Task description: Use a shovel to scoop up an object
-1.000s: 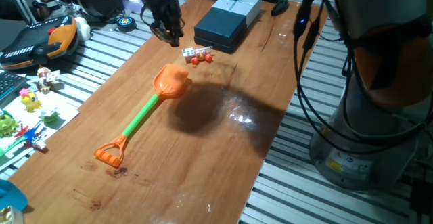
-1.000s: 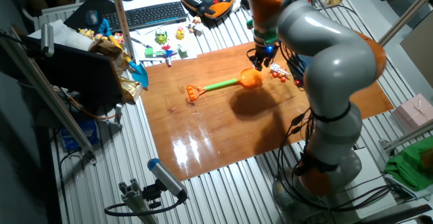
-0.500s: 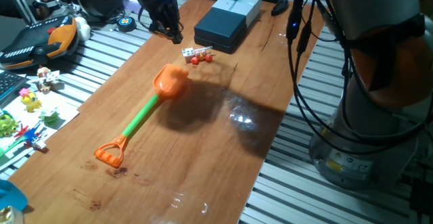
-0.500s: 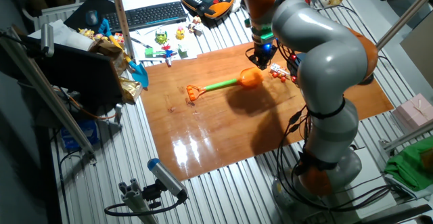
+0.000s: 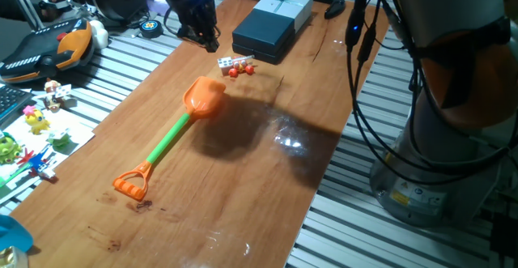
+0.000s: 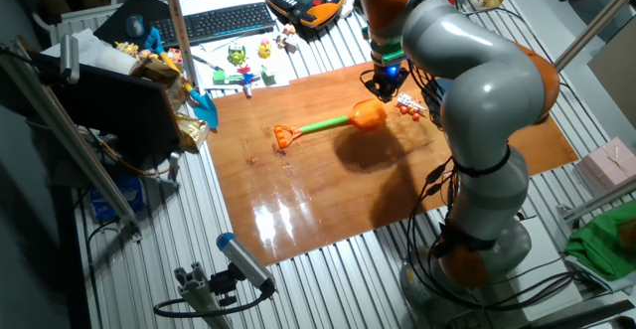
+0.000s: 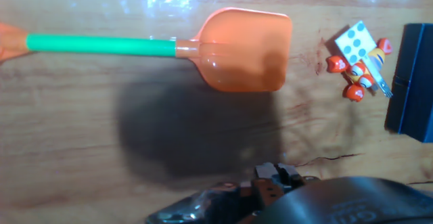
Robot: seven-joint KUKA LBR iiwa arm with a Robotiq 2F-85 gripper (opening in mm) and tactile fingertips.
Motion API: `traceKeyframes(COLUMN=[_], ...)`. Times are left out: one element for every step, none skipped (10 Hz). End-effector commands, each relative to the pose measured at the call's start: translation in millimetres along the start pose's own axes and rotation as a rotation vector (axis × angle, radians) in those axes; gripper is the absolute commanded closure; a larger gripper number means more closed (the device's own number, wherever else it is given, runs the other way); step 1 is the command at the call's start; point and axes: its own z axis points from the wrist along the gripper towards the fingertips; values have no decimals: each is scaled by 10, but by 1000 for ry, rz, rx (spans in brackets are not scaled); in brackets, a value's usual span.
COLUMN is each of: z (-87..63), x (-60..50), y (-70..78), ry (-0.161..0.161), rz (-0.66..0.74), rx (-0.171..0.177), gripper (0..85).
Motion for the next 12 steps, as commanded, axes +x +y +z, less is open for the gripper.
traceKeyframes(z=[-1,-1,-1,-1,-1,-1,-1,-1,-1,-1,-1,-1], x=[0,0,0,0,0,0,0,0,0,0,0,0], y=[0,0,0,0,0,0,0,0,0,0,0,0], ry=[-4,-23,-119,-145,-111,-80,-71,-65,-45,-24,-24,-23], rz=[20,66,171,295,339,384,420,477,483,490,496,508], rx=[-1,-9,-38,-92,-106,-146,-147,-192,-180,-169,-155,-155], gripper=[843,843,843,843,843,843,843,843,843,843,843,843])
